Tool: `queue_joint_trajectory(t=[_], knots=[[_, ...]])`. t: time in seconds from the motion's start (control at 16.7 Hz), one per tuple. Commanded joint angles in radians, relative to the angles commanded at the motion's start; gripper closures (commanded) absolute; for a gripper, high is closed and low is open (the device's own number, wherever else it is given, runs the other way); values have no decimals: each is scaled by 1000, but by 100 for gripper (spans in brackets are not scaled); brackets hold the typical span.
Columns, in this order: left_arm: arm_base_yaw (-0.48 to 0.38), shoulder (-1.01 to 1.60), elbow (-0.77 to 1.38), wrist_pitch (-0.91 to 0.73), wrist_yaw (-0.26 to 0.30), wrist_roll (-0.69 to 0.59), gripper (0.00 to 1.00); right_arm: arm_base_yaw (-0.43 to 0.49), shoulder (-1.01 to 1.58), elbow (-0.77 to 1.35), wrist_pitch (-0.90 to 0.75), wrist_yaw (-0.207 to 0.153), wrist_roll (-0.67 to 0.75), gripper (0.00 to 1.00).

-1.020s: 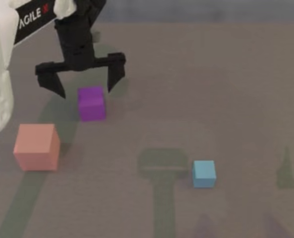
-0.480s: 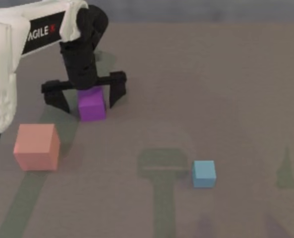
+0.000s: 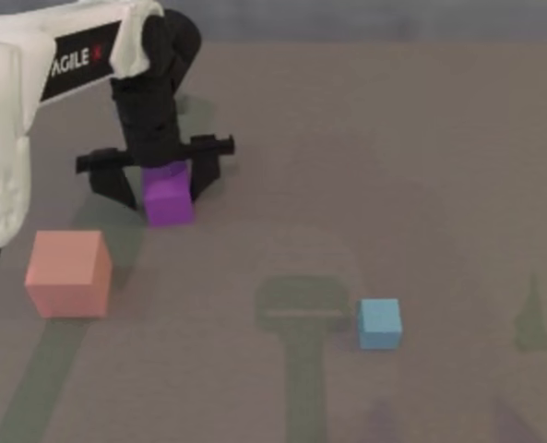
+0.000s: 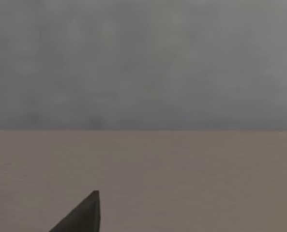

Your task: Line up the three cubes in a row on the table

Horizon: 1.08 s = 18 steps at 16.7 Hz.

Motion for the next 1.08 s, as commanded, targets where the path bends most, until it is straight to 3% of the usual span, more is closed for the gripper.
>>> queue_joint_trajectory(t=[0.36, 1.08], knots=[[0, 0, 0, 0, 0, 0, 98, 0, 0, 0, 0, 0, 0, 0], [1, -27, 41, -49, -7, 6, 100, 0, 0, 0, 0, 0, 0, 0]])
